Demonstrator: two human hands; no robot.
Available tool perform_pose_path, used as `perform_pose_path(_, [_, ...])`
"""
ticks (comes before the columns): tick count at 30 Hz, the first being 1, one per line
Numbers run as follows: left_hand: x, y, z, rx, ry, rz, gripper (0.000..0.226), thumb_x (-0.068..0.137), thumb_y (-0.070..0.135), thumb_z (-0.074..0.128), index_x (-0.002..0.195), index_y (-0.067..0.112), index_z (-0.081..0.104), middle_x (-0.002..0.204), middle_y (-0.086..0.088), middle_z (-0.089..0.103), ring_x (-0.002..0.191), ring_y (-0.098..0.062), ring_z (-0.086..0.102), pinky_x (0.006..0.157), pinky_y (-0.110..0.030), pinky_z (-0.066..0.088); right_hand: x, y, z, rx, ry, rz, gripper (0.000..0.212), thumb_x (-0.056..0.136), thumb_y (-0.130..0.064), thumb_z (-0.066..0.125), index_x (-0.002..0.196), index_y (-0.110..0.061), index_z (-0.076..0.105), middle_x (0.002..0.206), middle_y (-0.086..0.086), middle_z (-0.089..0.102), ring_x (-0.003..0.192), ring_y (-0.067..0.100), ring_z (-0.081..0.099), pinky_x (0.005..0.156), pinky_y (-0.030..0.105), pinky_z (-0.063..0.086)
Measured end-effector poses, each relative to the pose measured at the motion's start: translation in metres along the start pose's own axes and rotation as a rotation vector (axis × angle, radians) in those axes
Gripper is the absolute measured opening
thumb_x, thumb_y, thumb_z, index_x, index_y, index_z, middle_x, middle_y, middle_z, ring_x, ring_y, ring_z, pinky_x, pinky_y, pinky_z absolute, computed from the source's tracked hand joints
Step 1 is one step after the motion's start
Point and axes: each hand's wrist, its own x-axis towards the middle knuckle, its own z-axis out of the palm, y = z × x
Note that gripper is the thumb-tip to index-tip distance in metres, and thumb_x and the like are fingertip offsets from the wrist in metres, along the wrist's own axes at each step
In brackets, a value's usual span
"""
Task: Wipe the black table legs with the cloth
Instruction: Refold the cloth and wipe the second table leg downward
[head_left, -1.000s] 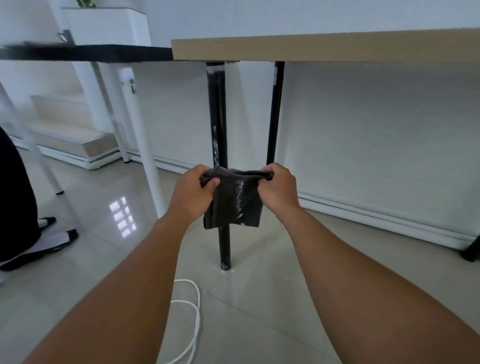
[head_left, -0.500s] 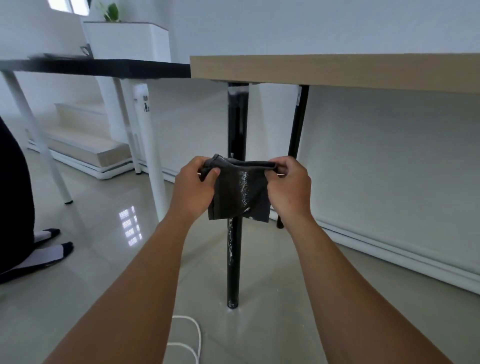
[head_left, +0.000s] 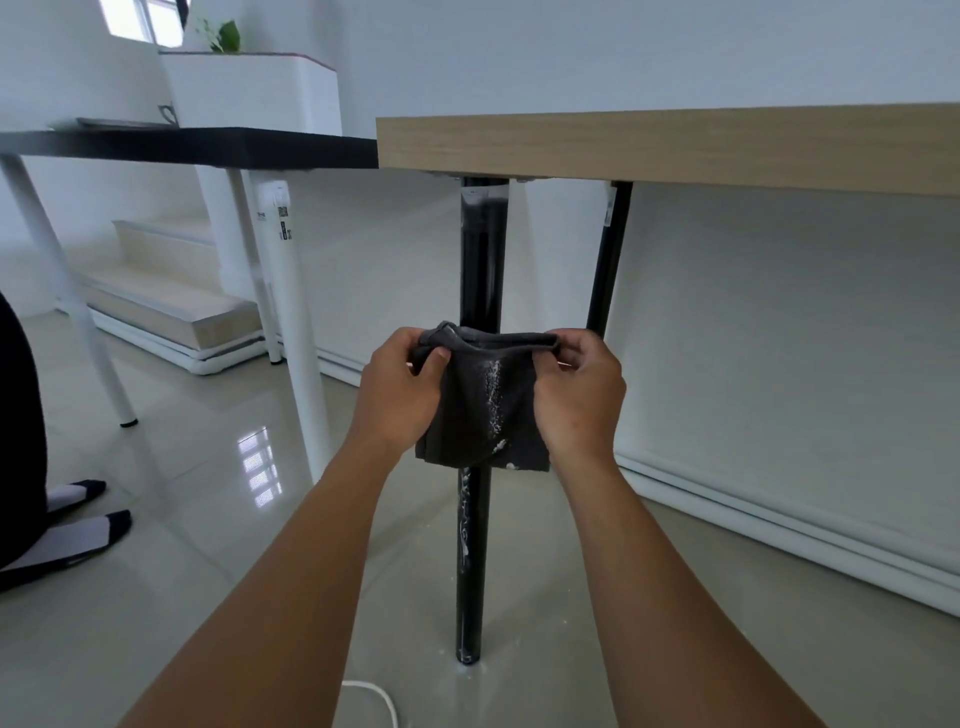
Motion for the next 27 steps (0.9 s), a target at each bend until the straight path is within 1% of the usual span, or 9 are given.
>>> perform_pose_path(4, [0.000,-0.004,0.007,-0.079,0.019,-0.055,0.017,0.098,0.027,0.065,0.114,0.019,0.066,0.102,0.003,0.070,0.094,-0.015,0.068,0.085,-0.033,0.056,0.001,0.000,0.010,0.011,0.009,-0.028,0.013,0.092,-0.009,0.068,0.101,-0.018,0.067,0.085,-0.017,0.063,0.074,-0.006,0.062,0.060,-0.002,0.042])
perform_pose_path(9, [0.000,-0.002,0.009,-0.097,0.058,-0.061,0.022,0.095,0.030,0.069,0.115,0.024,0.062,0.103,0.002,0.069,0.089,-0.012,0.069,0.081,-0.034,0.058,0.003,-0.001,0.020,-0.018,0.104,-0.063,0.020,0.088,-0.007,0.071,0.102,-0.014,0.059,0.102,0.002,0.057,0.078,0.005,0.058,0.060,0.000,0.041])
perform_pose_path(13, [-0.003,0.000,0.010,-0.105,0.142,-0.102,0.028,0.091,0.034,0.074,0.112,0.020,0.061,0.110,0.001,0.064,0.088,-0.012,0.067,0.084,-0.039,0.058,-0.011,-0.002,0.031,-0.116,0.093,-0.094,0.015,0.089,-0.004,0.064,0.082,-0.013,0.056,0.086,0.005,0.061,0.066,0.004,0.051,0.059,0.004,0.039])
perform_pose_path(15, [-0.004,0.002,0.008,-0.084,0.137,-0.099,0.016,0.092,0.031,0.073,0.099,0.017,0.068,0.101,0.001,0.069,0.090,-0.016,0.068,0.085,-0.039,0.057,-0.017,-0.004,0.033,-0.105,0.084,-0.091,0.013,0.091,-0.005,0.061,0.081,-0.013,0.058,0.084,0.003,0.064,0.069,0.005,0.054,0.062,0.006,0.043])
perform_pose_path(17, [-0.006,0.005,0.007,-0.041,0.079,-0.058,0.013,0.096,0.026,0.067,0.093,0.016,0.076,0.091,0.002,0.075,0.084,-0.015,0.069,0.084,-0.038,0.057,-0.026,-0.007,0.034,-0.078,0.046,-0.083,0.005,0.093,-0.010,0.059,0.092,-0.014,0.061,0.095,-0.001,0.066,0.082,0.006,0.056,0.073,0.013,0.045])
perform_pose_path(20, [-0.008,0.005,0.005,-0.004,0.012,-0.016,0.020,0.101,0.022,0.058,0.104,0.019,0.078,0.097,0.004,0.077,0.089,-0.013,0.071,0.080,-0.032,0.057,-0.038,-0.006,0.037,-0.237,-0.069,-0.073,0.025,0.091,-0.025,0.059,0.116,-0.023,0.058,0.114,-0.011,0.063,0.106,0.009,0.042,0.092,0.030,0.033])
perform_pose_path(22, [-0.009,0.006,0.004,-0.109,-0.065,-0.069,0.024,0.104,0.020,0.051,0.109,0.018,0.074,0.102,0.000,0.075,0.091,-0.016,0.072,0.075,-0.030,0.058,-0.042,-0.008,0.039,-0.225,-0.153,-0.042,0.040,0.085,-0.033,0.064,0.123,-0.025,0.053,0.118,-0.010,0.061,0.113,0.009,0.045,0.100,0.035,0.039])
perform_pose_path(24, [-0.008,0.009,0.002,-0.203,-0.116,-0.154,0.028,0.104,0.022,0.045,0.108,0.017,0.073,0.102,-0.003,0.076,0.093,-0.019,0.073,0.073,-0.032,0.059,-0.044,-0.012,0.041,-0.138,-0.224,0.020,0.051,0.082,-0.035,0.071,0.126,-0.023,0.049,0.118,-0.004,0.057,0.116,0.020,0.054,0.094,0.042,0.053])
perform_pose_path(27, [-0.005,0.018,-0.003,-0.297,-0.175,-0.230,0.030,0.105,0.033,0.042,0.114,0.018,0.066,0.106,-0.001,0.074,0.091,-0.015,0.071,0.067,-0.028,0.055,-0.044,-0.014,0.045,-0.173,-0.250,0.007,0.057,0.083,-0.029,0.077,0.130,-0.017,0.046,0.121,0.002,0.057,0.116,0.027,0.057,0.091,0.047,0.055])
